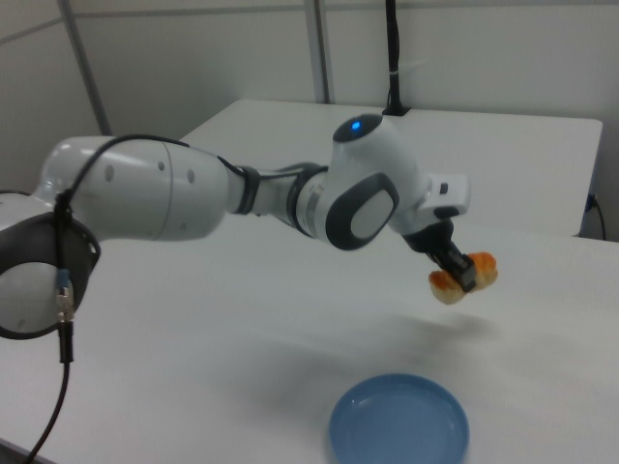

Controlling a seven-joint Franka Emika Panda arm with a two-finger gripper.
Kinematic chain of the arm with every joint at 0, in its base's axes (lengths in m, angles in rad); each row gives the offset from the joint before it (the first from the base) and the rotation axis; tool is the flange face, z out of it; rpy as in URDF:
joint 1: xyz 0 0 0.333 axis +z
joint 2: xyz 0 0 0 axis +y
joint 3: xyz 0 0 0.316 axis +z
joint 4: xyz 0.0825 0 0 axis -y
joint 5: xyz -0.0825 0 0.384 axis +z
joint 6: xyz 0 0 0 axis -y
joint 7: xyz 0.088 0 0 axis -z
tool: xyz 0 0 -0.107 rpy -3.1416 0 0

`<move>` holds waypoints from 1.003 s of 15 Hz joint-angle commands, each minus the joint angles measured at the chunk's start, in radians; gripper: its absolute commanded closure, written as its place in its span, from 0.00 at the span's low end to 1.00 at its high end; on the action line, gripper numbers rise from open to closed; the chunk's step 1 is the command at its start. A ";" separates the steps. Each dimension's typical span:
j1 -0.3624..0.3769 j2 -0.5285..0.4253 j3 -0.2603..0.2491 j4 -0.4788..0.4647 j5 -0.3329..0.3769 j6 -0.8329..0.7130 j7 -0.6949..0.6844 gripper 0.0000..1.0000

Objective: Put the bread on a plate
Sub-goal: 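Lift the bread roll and carry it over the blue plate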

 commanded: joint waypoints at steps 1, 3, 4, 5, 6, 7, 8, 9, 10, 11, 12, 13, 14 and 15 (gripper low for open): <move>-0.003 -0.114 0.002 -0.012 0.039 -0.162 -0.087 0.69; -0.006 -0.162 -0.001 -0.012 0.097 -0.247 -0.173 0.69; -0.009 -0.186 -0.001 -0.015 0.116 -0.277 -0.207 0.69; -0.011 -0.209 -0.003 -0.021 0.121 -0.316 -0.232 0.69; -0.013 -0.231 -0.003 -0.024 0.121 -0.363 -0.258 0.69; -0.013 -0.248 -0.004 -0.026 0.121 -0.408 -0.288 0.69; -0.013 -0.278 -0.004 -0.040 0.121 -0.466 -0.334 0.69; -0.017 -0.305 -0.006 -0.064 0.121 -0.488 -0.360 0.69; -0.019 -0.337 -0.006 -0.102 0.121 -0.494 -0.390 0.69; -0.019 -0.383 -0.006 -0.165 0.119 -0.494 -0.425 0.69; -0.019 -0.407 -0.006 -0.205 0.118 -0.495 -0.448 0.69; -0.017 -0.432 -0.006 -0.257 0.111 -0.492 -0.468 0.69; -0.017 -0.449 -0.006 -0.300 0.105 -0.483 -0.479 0.69; -0.017 -0.454 -0.004 -0.341 0.082 -0.479 -0.483 0.69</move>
